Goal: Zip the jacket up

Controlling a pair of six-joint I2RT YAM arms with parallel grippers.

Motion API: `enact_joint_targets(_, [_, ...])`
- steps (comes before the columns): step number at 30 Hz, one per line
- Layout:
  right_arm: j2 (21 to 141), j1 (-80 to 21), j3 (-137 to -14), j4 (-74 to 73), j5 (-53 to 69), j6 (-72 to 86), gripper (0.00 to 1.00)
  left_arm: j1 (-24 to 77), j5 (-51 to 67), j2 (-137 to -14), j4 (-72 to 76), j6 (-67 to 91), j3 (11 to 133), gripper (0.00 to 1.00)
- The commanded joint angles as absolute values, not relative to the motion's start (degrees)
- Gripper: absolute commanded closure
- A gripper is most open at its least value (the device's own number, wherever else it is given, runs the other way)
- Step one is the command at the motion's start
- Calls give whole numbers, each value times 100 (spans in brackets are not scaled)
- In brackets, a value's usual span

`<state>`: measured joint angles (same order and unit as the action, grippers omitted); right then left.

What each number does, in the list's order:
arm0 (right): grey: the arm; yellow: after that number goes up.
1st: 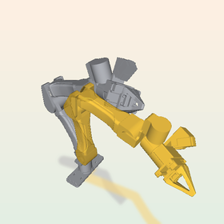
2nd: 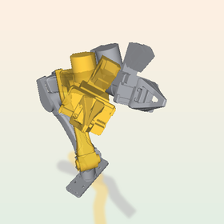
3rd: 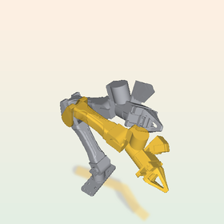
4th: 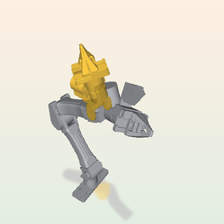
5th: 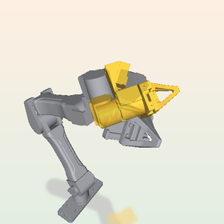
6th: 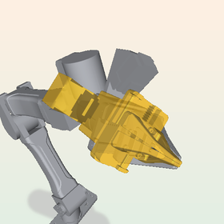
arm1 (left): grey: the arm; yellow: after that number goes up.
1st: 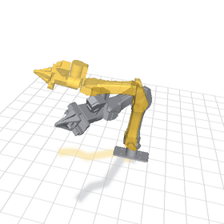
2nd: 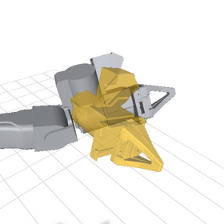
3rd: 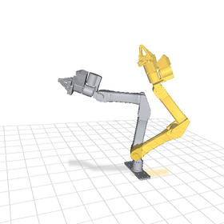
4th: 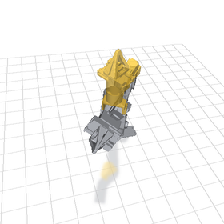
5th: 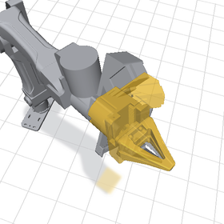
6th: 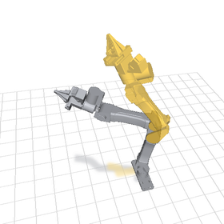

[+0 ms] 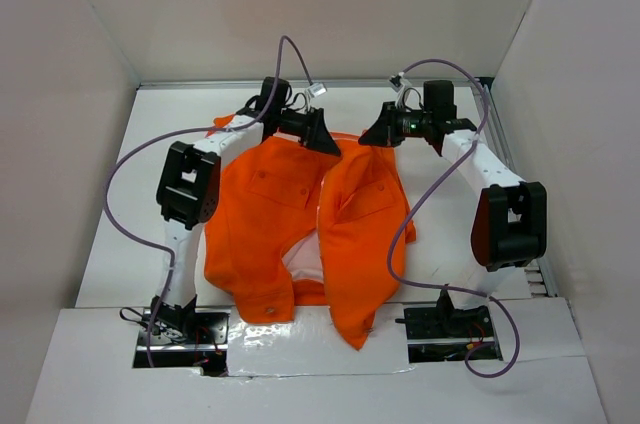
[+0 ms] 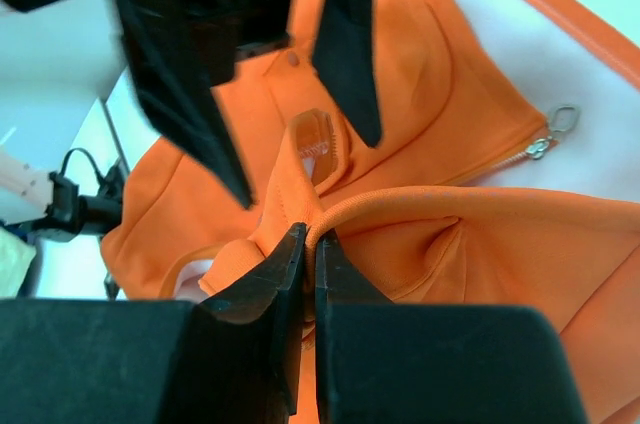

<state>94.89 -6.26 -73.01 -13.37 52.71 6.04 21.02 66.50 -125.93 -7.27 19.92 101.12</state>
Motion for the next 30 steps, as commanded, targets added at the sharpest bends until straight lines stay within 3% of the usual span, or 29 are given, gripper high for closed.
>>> enact_joint_targets(1, [9281,-589,-7637,-1441,5765,422,99,2171,7250,-12814,-123,1978,10318,8])
enact_joint_targets(3, [9281,-563,-7655,-1485,5809,413,100,2241,7216,-12867,-62,1943,10371,12])
enact_joint_targets(5, [9273,-528,-7647,-1468,5784,483,100,2285,7268,-12885,-53,1934,10389,27])
enact_joint_targets(6, [9264,-527,-7673,-1476,5653,518,100,2285,7373,-12876,147,1995,10284,40])
enact_joint_targets(8, [9281,-510,-7708,-1661,5126,501,98,2268,7435,-12736,289,2109,10065,51])
enact_joint_targets(9, [9264,-484,-7708,-1748,4976,492,97,2268,7409,-12674,377,2127,9994,64])
enact_joint_targets(13, [9168,-404,-7577,-1811,4299,518,92,2276,7234,-12270,597,2171,9625,87])
enact_joint_targets(15, [9123,-396,-7506,-1854,3554,624,81,2285,7093,-12051,650,2171,9492,97])
enact_joint_targets(16, [9097,-413,-7497,-1959,3220,694,62,2285,7032,-11954,633,2162,9475,100])
enact_joint_targets(18, [9018,-413,-7454,-2030,2471,817,50,2294,6778,-11909,580,2232,9492,100])
enact_joint_targets(21, [8659,-457,-7357,-2039,2364,801,41,2320,6593,-12023,388,2268,9702,100])
enact_joint_targets(25, [8192,-676,-7103,-1960,3030,440,35,2417,6697,-12392,254,2285,10124,100])
enact_joint_targets(30, [8331,-764,-7031,-1662,4594,605,34,2435,7145,-12253,650,2277,9888,100])
